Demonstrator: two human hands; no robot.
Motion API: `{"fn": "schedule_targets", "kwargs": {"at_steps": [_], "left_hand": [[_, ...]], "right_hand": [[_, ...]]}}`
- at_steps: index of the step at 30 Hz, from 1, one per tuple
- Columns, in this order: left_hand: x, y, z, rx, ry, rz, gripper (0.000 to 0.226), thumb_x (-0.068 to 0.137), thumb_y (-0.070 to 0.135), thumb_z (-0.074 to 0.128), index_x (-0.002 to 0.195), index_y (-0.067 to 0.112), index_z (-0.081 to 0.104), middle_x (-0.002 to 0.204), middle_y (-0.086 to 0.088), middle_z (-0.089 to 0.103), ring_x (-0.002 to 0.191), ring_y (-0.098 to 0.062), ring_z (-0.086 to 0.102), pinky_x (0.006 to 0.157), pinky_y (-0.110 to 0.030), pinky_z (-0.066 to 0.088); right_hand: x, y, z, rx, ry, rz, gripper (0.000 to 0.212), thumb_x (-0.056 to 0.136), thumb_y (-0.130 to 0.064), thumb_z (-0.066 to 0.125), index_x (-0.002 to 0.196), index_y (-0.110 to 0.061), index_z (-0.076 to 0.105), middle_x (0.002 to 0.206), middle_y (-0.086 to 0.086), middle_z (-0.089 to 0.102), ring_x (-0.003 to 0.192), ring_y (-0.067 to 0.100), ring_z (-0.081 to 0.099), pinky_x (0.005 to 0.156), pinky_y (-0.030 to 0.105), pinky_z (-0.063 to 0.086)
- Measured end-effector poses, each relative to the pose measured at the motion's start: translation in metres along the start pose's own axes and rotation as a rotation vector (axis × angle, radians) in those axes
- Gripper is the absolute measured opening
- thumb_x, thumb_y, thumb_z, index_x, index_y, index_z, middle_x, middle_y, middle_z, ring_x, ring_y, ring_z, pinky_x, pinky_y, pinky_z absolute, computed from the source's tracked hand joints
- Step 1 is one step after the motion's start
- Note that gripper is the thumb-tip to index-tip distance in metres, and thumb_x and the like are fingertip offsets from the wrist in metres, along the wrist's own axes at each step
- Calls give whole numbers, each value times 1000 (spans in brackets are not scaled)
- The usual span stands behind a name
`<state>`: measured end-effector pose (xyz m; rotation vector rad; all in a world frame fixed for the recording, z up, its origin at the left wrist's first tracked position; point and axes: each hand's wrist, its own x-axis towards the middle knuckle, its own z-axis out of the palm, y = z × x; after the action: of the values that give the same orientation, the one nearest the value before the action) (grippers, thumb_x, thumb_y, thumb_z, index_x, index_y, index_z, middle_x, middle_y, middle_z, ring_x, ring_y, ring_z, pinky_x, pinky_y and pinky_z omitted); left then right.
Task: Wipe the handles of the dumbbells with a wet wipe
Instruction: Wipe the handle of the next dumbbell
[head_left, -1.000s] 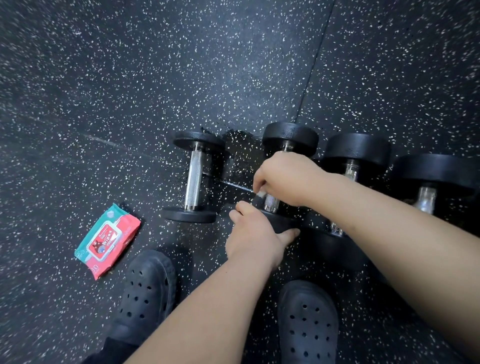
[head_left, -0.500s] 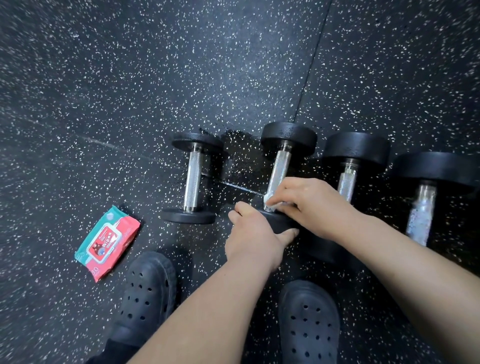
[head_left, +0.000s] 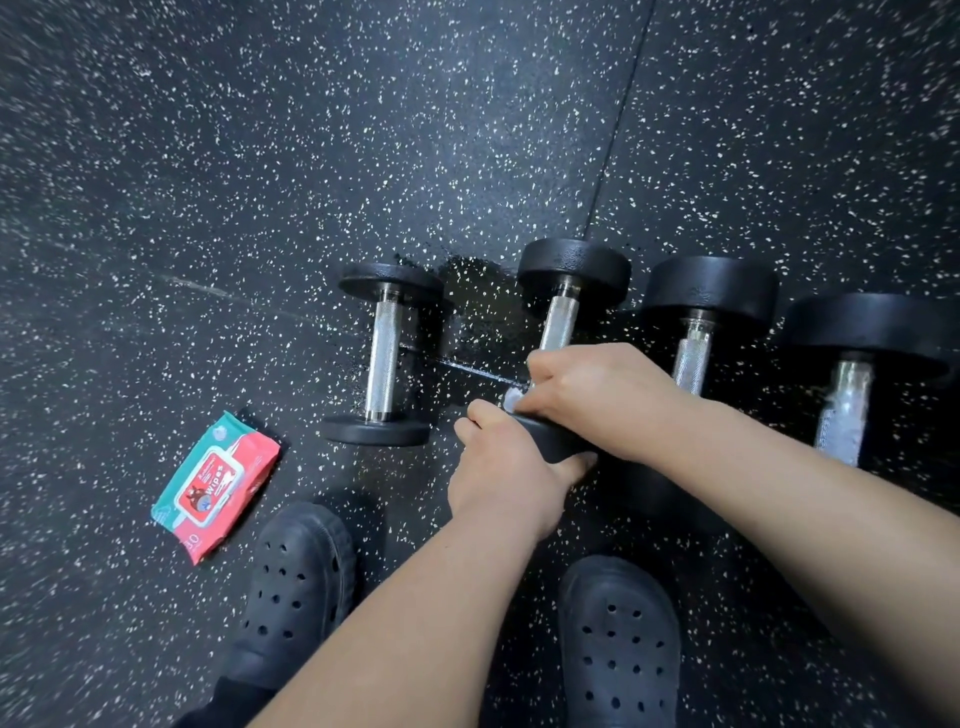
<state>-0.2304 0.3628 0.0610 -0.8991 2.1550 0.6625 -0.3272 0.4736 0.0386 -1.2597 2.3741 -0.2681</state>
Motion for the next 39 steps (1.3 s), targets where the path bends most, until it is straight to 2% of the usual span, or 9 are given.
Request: {"fn": "schedule_targets", "kwargs": {"at_steps": [4, 7, 10, 14, 19, 25, 30, 33, 39], "left_hand": [[0, 0, -2, -4, -10, -6, 101, 66, 74, 85, 128, 15, 30, 133, -3, 41, 111, -27, 62, 81, -41, 51], [1, -1, -2, 7, -5, 0, 99, 69, 72, 84, 128, 15, 30, 135, -4, 41, 115, -28, 61, 82, -40, 49], [2, -2, -2, 18, -14, 0, 99, 70, 73, 84, 128, 15, 29, 136, -4, 41, 117, -28, 61, 79, -39, 47], [2, -1, -4, 10, -22, 1, 99, 68, 74, 84, 126, 16, 29, 133, -3, 41, 105, -27, 59, 81, -40, 48], [2, -3, -4, -5, -22, 16, 97, 69, 73, 85, 125, 16, 29, 134, -3, 41, 115, -28, 60, 90, -45, 55], [2, -1, -4, 0, -22, 8, 101, 68, 73, 85, 128, 15, 28, 137, -4, 41, 118, -29, 60, 86, -42, 48], [2, -2, -4, 7, -21, 15, 97, 69, 72, 84, 125, 16, 28, 133, -2, 40, 115, -27, 61, 82, -40, 49], [1, -2, -3, -5, -17, 9, 96, 70, 72, 84, 125, 16, 28, 132, -2, 40, 116, -27, 61, 82, -41, 49], [2, -2, -6, 14, -30, 7, 101, 68, 75, 84, 127, 16, 28, 134, -3, 40, 115, -28, 62, 86, -42, 50]], "right_hand": [[9, -1, -15, -36, -115, 29, 25, 103, -41, 49, 115, -51, 68, 86, -7, 66, 87, 23, 64, 67, 30, 48], [-4, 14, -28, 189, -268, 72, 29, 105, -50, 49, 125, -65, 63, 81, -15, 75, 86, 4, 67, 73, 27, 50], [-2, 14, -31, 249, -322, 96, 33, 107, -46, 46, 128, -66, 61, 65, -14, 70, 68, -1, 60, 73, 28, 53], [14, -1, -26, 123, -244, 86, 33, 106, -44, 48, 129, -64, 61, 76, -11, 53, 94, 18, 62, 77, 34, 53], [2, 10, -27, 151, -300, 119, 36, 102, -44, 53, 127, -68, 60, 55, -11, 66, 62, -4, 52, 71, 27, 54], [32, -7, -23, -46, -329, 48, 33, 103, -30, 55, 125, -51, 69, 88, -13, 71, 81, 17, 59, 70, 31, 55], [26, 3, -31, 50, -415, 104, 37, 101, -33, 57, 128, -57, 66, 49, -23, 63, 65, -2, 54, 60, 23, 46], [20, 3, -35, 110, -398, 124, 34, 104, -40, 50, 129, -59, 64, 57, -16, 71, 68, -8, 53, 66, 23, 50], [37, -11, -28, -71, -338, 75, 27, 104, -36, 50, 116, -44, 73, 102, -10, 74, 88, 21, 60, 76, 36, 59]]}}
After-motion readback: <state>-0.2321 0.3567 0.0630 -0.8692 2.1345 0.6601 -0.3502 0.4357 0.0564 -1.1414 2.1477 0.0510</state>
